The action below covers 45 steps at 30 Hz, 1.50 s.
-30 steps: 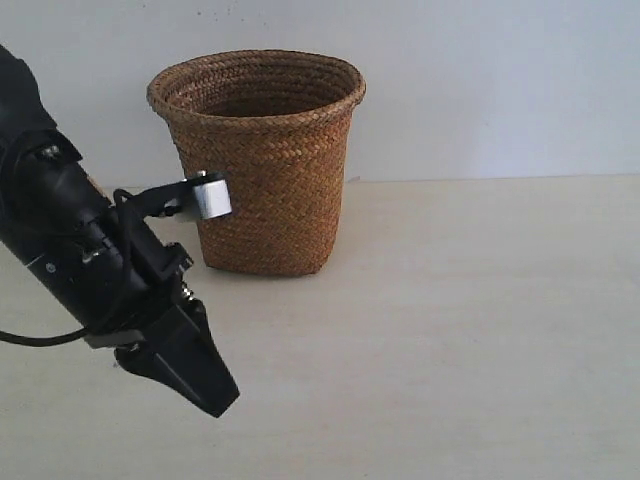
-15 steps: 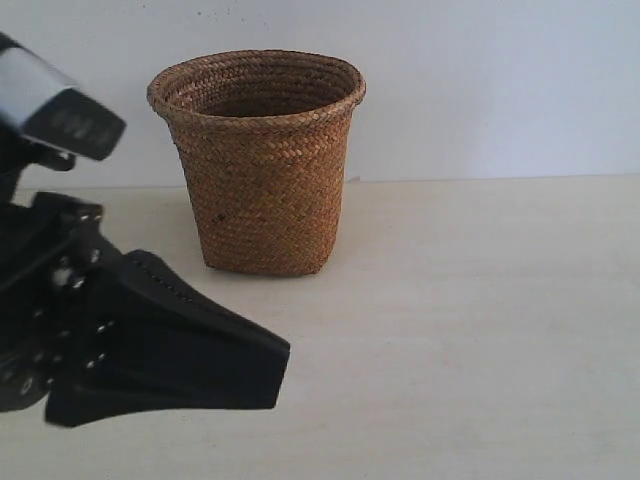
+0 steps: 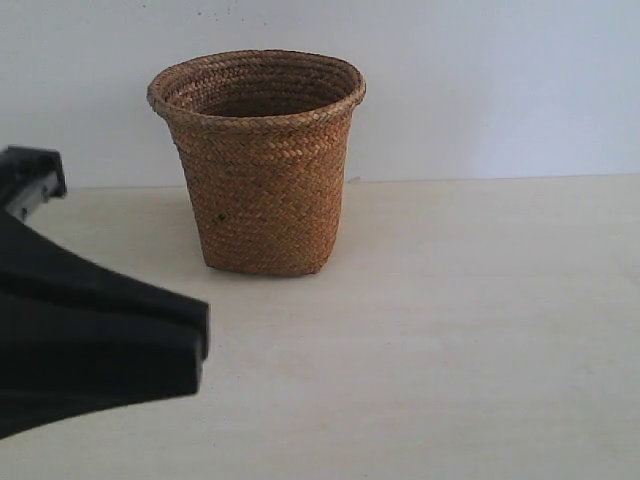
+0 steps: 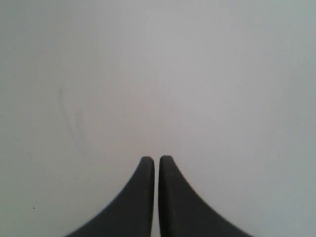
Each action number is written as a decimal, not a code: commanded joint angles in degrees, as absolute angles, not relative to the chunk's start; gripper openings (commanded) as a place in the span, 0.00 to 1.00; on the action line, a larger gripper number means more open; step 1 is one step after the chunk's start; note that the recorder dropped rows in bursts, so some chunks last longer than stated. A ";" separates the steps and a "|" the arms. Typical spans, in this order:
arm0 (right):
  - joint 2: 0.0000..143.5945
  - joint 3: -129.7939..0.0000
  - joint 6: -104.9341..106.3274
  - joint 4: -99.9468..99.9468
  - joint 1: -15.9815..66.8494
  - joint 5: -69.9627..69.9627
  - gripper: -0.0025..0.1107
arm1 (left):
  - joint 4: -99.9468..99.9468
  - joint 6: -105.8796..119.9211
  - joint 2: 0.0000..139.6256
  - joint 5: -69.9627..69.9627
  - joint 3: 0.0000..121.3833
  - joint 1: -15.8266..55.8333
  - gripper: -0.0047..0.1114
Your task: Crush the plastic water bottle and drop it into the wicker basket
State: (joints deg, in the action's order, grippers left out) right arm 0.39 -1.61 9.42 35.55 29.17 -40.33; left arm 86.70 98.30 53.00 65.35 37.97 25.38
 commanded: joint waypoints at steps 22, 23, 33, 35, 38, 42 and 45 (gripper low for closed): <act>0.00 -1.17 9.52 35.80 29.19 -40.47 0.02 | 99.95 93.13 1.63 5.38 4.28 3.21 0.07; 0.00 -1.17 9.52 35.80 29.19 -40.47 0.02 | 99.95 93.13 0.00 4.56 3.18 2.75 0.07; 0.00 -1.17 9.52 35.80 29.19 -40.47 0.02 | 99.95 90.51 0.00 2.76 1.92 2.48 0.07; 0.00 -1.17 9.52 35.80 29.19 -40.47 0.02 | 99.95 89.40 0.00 2.76 1.46 2.48 0.07; 0.00 -1.17 9.52 35.80 29.19 -40.47 0.02 | 99.95 87.88 0.00 3.04 0.08 2.48 0.07; 0.00 -1.17 9.52 35.80 29.19 -40.47 0.02 | 99.95 86.18 0.00 3.90 0.00 2.48 0.07; 0.00 -1.17 9.52 35.80 29.19 -40.47 0.02 | 99.95 85.63 0.00 7.09 0.00 2.48 0.07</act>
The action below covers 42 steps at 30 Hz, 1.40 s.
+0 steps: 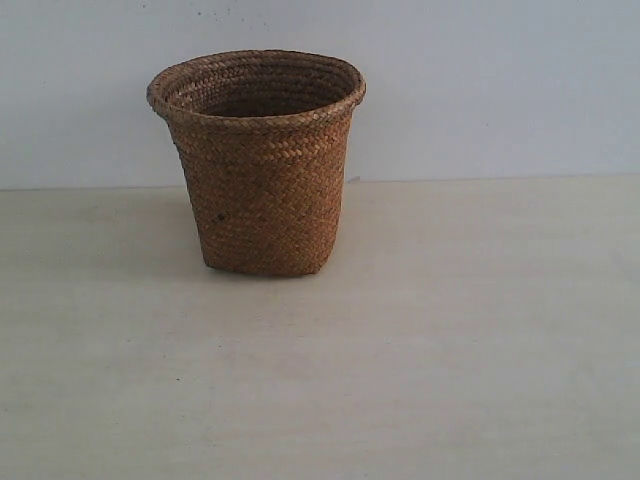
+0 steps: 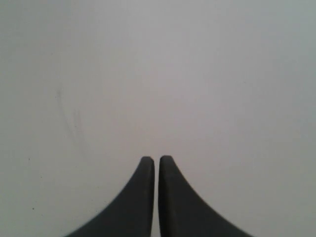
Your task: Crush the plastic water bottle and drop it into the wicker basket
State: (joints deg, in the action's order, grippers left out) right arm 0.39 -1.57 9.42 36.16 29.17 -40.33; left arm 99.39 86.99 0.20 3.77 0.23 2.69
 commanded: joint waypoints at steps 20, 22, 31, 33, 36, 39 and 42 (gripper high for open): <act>0.00 -1.17 9.52 35.80 29.19 -40.47 0.02 | 1.88 -7.16 0.00 16.40 0.00 2.48 0.07; 0.00 -1.17 9.52 35.80 29.19 -40.47 0.02 | 1.88 -6.32 0.00 16.96 0.00 2.48 0.07; 0.00 -1.17 9.52 35.81 29.19 -40.47 0.02 | 1.88 -6.32 0.00 16.96 0.00 2.48 0.07; 0.00 -1.17 9.52 35.81 29.19 -40.47 0.02 | 1.88 -6.43 0.00 16.97 0.00 2.48 0.07; 0.00 -1.17 9.52 35.81 29.19 -40.47 0.02 | 1.88 -6.43 0.00 16.97 0.00 2.48 0.07; 0.00 -1.17 9.52 35.81 29.19 -40.47 0.02 | 1.88 -6.43 0.00 16.97 0.00 2.48 0.07; 0.00 -1.17 9.52 35.81 29.19 -40.47 0.02 | 1.88 -6.43 0.00 16.97 0.00 2.48 0.07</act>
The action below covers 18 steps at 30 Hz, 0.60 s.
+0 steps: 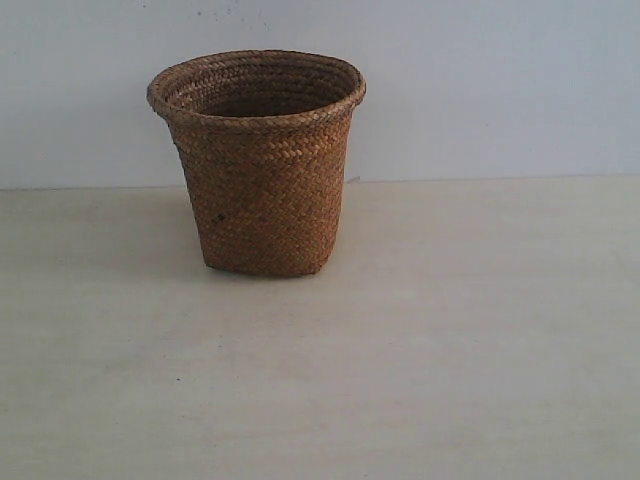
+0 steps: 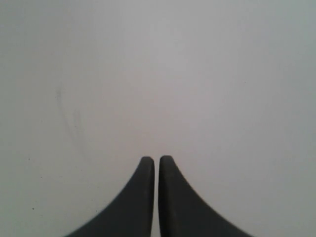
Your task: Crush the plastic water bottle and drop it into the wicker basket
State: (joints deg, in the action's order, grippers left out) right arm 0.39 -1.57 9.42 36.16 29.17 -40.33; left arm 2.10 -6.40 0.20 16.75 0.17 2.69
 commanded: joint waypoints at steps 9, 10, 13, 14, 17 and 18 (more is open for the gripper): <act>0.00 -1.17 19.25 34.07 15.20 -15.03 0.02 | 1.88 -6.43 0.00 16.97 0.00 2.48 0.07; 0.00 -1.17 20.79 31.24 10.85 -5.77 0.02 | 1.88 -6.43 0.00 16.97 0.00 2.48 0.07; 0.00 -1.17 23.14 30.55 6.56 1.58 0.02 | 1.88 -6.43 0.00 16.97 0.00 2.48 0.07; 0.00 -1.17 23.99 30.55 4.83 5.25 0.02 | 1.88 -6.43 0.00 16.97 0.00 2.48 0.07; 0.00 0.00 24.10 31.23 1.70 10.04 0.02 | 1.88 -6.43 0.00 16.97 0.00 2.48 0.07; 0.00 0.00 23.88 31.24 1.70 9.67 0.02 | 1.88 -6.43 0.00 16.97 0.00 2.48 0.07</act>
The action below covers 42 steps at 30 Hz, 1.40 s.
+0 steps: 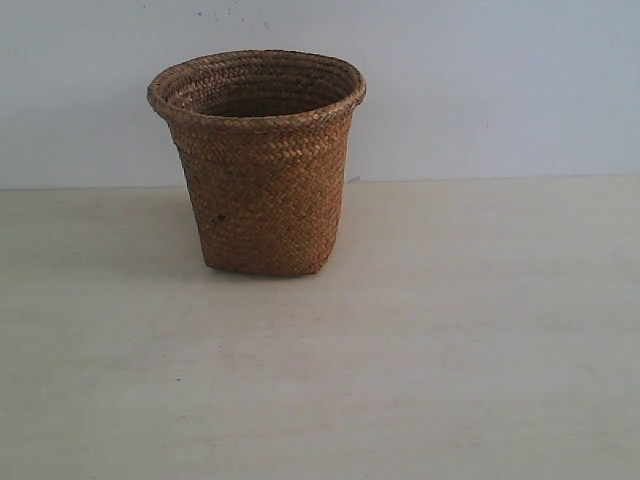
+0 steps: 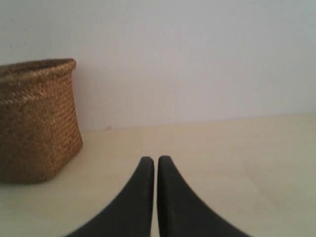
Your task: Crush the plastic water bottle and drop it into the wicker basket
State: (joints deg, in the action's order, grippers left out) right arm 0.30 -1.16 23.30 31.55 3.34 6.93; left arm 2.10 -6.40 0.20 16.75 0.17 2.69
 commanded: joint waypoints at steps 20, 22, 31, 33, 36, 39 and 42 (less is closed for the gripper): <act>0.00 0.00 3.86 6.80 1.70 15.11 0.02 | 1.88 -6.43 0.00 16.97 0.00 2.48 0.07; 0.00 0.00 -1.52 1.81 1.70 18.26 0.02 | 1.88 -6.43 0.00 16.97 0.00 2.48 0.07; 0.00 0.00 -2.89 0.33 1.70 19.10 0.02 | 1.88 -6.43 0.00 16.97 0.00 2.48 0.07; 0.00 0.00 -2.89 0.33 1.70 19.10 0.02 | 1.88 -6.43 0.00 16.97 0.00 2.48 0.07; 0.00 0.00 -2.89 0.33 1.70 19.10 0.02 | 1.88 -6.43 0.00 16.97 0.00 2.48 0.07; 0.00 0.00 -2.89 0.33 1.70 19.10 0.02 | 1.88 -6.43 0.00 16.97 0.00 2.48 0.07; 0.00 0.00 -2.89 0.33 1.70 19.10 0.02 | 1.88 -6.43 0.00 16.97 0.00 2.48 0.07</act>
